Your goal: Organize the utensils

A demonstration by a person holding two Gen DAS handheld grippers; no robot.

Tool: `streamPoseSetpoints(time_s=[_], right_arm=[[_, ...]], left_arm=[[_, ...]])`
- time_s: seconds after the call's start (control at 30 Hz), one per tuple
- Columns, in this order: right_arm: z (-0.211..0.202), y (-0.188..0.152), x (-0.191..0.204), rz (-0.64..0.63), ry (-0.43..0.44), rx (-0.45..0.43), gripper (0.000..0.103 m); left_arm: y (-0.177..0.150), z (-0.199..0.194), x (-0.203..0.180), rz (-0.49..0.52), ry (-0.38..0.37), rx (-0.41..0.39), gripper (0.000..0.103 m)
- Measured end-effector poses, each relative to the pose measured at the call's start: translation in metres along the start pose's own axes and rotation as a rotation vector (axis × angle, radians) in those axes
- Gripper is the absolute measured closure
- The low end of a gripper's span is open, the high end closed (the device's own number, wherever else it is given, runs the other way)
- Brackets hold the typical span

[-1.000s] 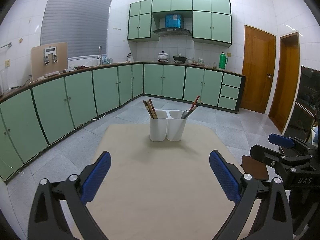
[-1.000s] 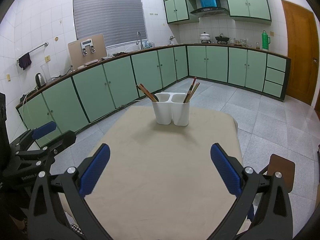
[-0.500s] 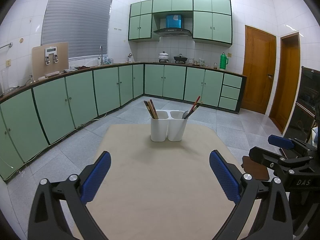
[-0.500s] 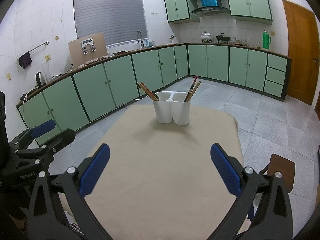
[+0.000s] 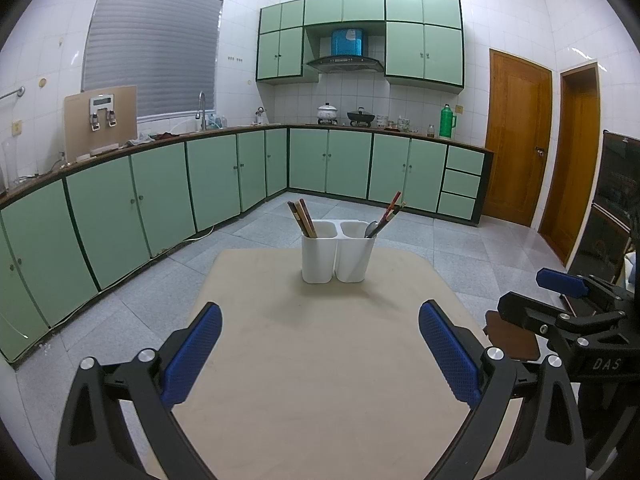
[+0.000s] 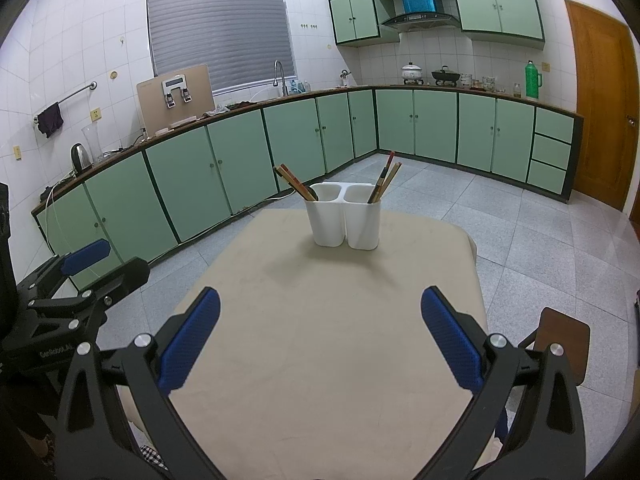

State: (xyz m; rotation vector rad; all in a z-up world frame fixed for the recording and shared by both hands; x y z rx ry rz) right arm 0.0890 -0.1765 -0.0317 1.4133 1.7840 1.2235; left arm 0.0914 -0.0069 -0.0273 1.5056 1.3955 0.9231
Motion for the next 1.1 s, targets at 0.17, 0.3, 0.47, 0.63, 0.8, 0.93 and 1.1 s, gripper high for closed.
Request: streamPoseSetpoints(time_s=[0.17,0.3,0.47,0.63,0.8,0.93,1.1], right_arm=[[0.0001,-0.0016,0.0008,0.001,0.0,0.001,0.005],[0.0023,-0.0039,0.0008,-0.001,-0.002,0.003,0.005],[0.0055,-0.0057,-0.0022,0.001,-0.002,0.01,0.005],[0.006,-0.0062,-0.0043,0.002,-0.003,0.013,0.005],[0.0067,-0.0062,-0.0068,0.004,-0.003,0.017,0.005],[0.0065,-0.0061,-0.0072,0.005,-0.003,0.017,0.005],[0.0063,-0.0061,-0.0081,0.005,-0.003,0.019,0.005]], left_arm=[[-0.0007,0.0,-0.0003,0.001,0.0,0.002,0.006],[-0.001,0.0012,-0.0008,-0.001,-0.002,0.004,0.006],[-0.0021,0.0023,-0.0008,-0.002,-0.003,0.008,0.006],[-0.0024,0.0028,-0.0019,-0.001,-0.002,0.009,0.006],[-0.003,0.0032,-0.0018,-0.003,-0.002,0.011,0.006],[-0.0041,0.0037,-0.0026,0.0,0.0,0.011,0.006],[-0.0057,0.004,-0.0031,0.001,0.002,0.013,0.006]])
Point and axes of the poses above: each gripper's, at about its wrist camera, not at the fingertips, and z roughly the way its jaws point, x to its left, y to its top, the point moved 3 cm from there along z, roughly the way its jaws point, and after that the axes turned 6 degrees about -x, right-handed, at the moved point
